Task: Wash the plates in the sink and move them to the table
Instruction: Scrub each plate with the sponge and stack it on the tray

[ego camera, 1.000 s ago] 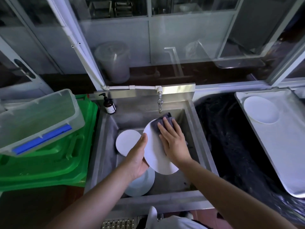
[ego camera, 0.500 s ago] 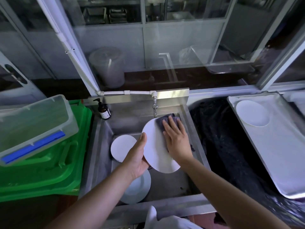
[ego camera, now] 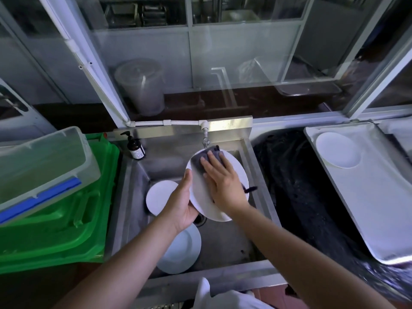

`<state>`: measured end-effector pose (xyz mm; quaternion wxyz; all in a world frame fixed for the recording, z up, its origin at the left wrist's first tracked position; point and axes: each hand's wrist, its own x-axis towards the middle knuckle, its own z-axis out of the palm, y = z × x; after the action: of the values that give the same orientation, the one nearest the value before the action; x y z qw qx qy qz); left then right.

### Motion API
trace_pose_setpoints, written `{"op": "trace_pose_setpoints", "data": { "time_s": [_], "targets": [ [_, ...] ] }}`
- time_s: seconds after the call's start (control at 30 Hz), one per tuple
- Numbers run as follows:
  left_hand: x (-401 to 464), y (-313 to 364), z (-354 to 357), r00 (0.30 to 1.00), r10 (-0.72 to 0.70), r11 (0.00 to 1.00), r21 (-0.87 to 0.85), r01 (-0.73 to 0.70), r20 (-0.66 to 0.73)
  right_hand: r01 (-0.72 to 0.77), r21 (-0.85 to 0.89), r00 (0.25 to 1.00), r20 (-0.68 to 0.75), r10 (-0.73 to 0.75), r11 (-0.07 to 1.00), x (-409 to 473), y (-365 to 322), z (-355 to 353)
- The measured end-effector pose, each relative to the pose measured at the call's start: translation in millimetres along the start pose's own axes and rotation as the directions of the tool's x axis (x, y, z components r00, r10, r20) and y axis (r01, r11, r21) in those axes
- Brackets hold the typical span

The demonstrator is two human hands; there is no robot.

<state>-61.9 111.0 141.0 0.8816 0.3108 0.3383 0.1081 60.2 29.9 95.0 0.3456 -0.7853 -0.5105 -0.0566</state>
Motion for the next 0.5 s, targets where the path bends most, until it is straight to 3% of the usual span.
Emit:
{"op": "trace_pose_setpoints", "data": {
  "time_s": [0.13, 0.2, 0.4, 0.5],
  "targets": [
    [2, 3, 0, 0.998, 0.001, 1.0, -0.009, -0.001, -0.059, -0.208, -0.09, 0.976, 0.045, 0.213, 0.974, 6, 28, -7],
    [5, 4, -2, 0.997, 0.014, 1.0, -0.005, -0.015, -0.081, -0.229, -0.08, 0.97, 0.058, 0.234, 0.97, -14, 29, -5],
    [7, -4, -6, 0.997, -0.041, 0.998, 0.04, 0.044, -0.068, 0.01, -0.03, 0.999, 0.053, -0.009, 0.999, -55, -8, 9],
    [6, -8, -8, 0.998, -0.009, 0.999, 0.036, 0.011, -0.065, 0.025, 0.004, 0.995, 0.095, -0.026, 1.0, -24, 1, 11]
  ]
}}
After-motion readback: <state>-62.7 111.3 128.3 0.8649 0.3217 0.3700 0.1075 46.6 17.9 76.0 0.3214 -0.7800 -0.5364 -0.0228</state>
